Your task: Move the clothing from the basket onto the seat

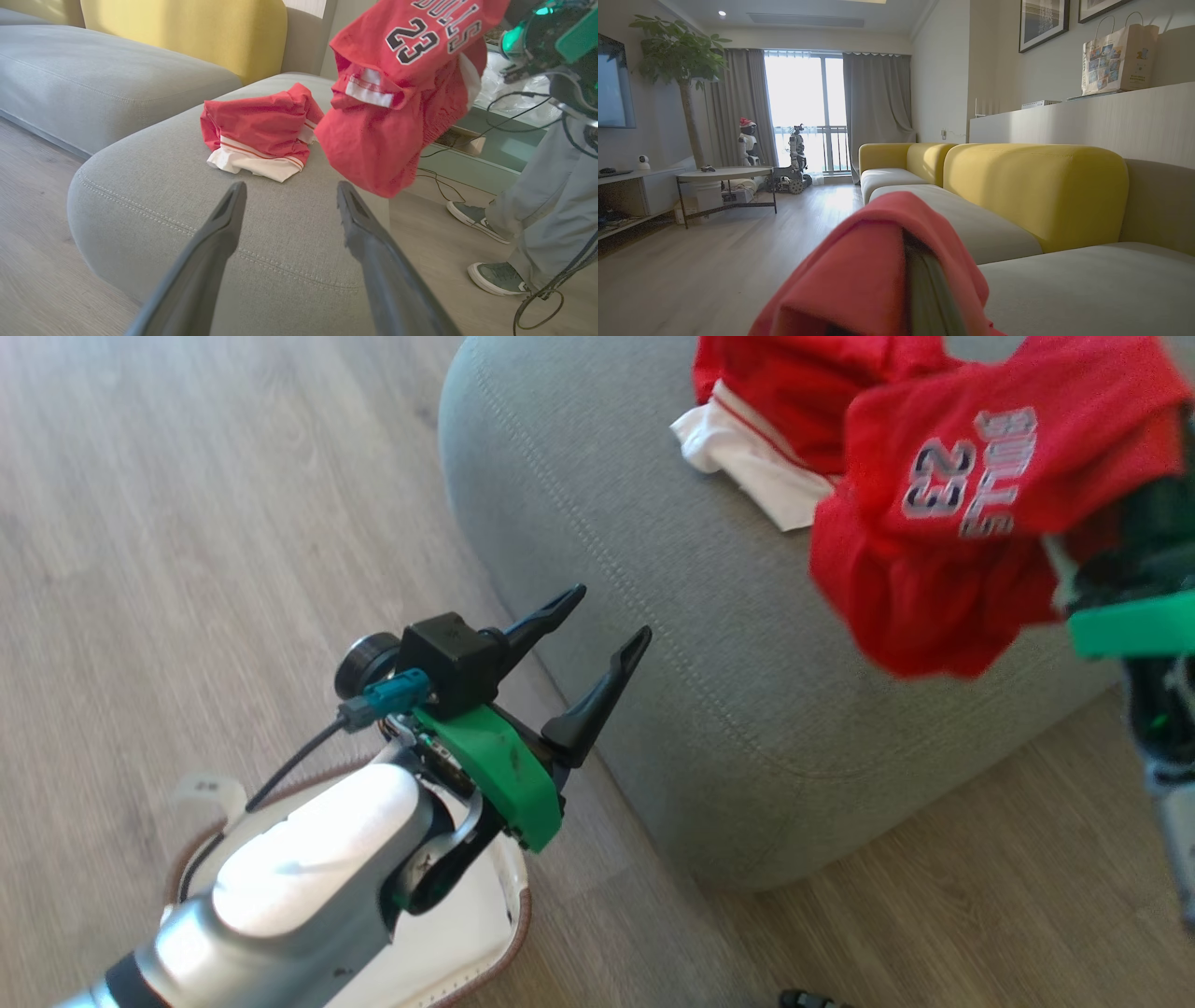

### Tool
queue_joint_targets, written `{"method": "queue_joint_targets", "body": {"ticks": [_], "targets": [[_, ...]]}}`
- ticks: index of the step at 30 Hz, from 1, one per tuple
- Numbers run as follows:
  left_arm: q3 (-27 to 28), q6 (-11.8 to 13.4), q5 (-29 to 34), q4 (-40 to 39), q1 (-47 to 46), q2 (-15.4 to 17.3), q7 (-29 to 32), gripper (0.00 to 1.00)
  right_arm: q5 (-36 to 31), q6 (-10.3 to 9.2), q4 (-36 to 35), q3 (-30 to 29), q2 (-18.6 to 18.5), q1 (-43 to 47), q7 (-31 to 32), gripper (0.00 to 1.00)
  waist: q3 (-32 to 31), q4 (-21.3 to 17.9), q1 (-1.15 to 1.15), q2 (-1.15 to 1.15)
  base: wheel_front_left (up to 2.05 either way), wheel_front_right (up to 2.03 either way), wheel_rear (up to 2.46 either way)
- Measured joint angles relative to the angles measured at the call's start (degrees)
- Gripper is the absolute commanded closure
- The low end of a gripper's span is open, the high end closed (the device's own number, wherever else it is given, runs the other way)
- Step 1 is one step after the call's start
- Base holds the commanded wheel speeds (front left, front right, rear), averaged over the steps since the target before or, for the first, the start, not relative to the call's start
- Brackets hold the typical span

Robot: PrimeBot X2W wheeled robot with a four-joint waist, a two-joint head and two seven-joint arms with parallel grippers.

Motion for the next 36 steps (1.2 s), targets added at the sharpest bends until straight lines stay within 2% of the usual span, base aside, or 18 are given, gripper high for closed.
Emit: {"method": "queue_joint_targets", "body": {"ticks": [4,5,11,23,27,32,33,34,35,36], "targets": [[-0.07,-0.36,0.43,-0.71,-1.57,1.13,1.25,0.00,-0.44,0.00,6.17,-0.20,-2.40,-5.72,0.02,1.00,2.41,1.57,0.00,0.00,0.00,0.00,0.00],[-0.07,-0.36,0.43,-0.71,-1.57,1.13,1.25,0.00,-0.44,0.00,6.17,-0.20,-2.40,-5.72,0.02,1.00,2.41,1.57,0.00,0.00,0.00,0.00,0.00],[-0.07,-0.45,0.63,-2.21,-3.48,1.52,2.42,0.00,-2.44,0.00,16.16,-1.47,-3.54,-13.64,-0.51,1.00,6.50,3.92,0.00,0.00,0.00,0.00,0.00],[-0.13,-0.93,1.03,-2.66,-6.59,1.47,3.35,0.00,-10.26,0.01,40.94,1.81,-6.27,-23.73,0.23,1.00,13.39,10.61,0.00,0.00,0.00,0.00,0.00],[-0.11,-0.94,1.18,-2.58,-6.63,1.53,3.32,0.00,-12.68,0.01,49.67,1.26,-7.32,-27.13,4.87,1.00,15.15,12.65,0.00,0.00,0.00,0.00,0.00],[0.03,-0.96,1.16,-2.24,-6.87,1.58,3.19,0.00,-13.61,0.01,55.64,3.00,-6.10,-30.82,11.47,1.00,16.35,14.27,0.01,0.00,0.00,0.00,0.00],[0.04,-0.96,1.15,-2.18,-6.89,1.57,2.78,0.00,-13.38,0.01,56.47,3.35,-5.75,-31.17,12.70,0.90,16.27,14.40,0.01,0.00,0.00,0.00,0.00],[0.07,-1.02,1.14,-2.04,-6.91,1.56,2.70,0.00,-12.98,0.01,57.16,3.82,-5.54,-31.42,13.71,0.66,16.06,14.46,0.01,0.00,0.00,0.00,0.00],[0.08,-1.22,1.13,-1.90,-6.92,1.53,2.68,0.00,-12.49,0.01,57.51,4.23,-5.52,-31.44,14.29,0.31,15.79,14.50,0.00,0.00,0.00,0.00,0.00],[0.07,-1.37,1.09,-1.80,-6.92,1.47,2.35,0.00,-12.01,0.01,57.78,4.75,-5.61,-31.43,14.74,0.10,15.50,14.52,0.00,0.00,0.00,0.00,0.00]]}}
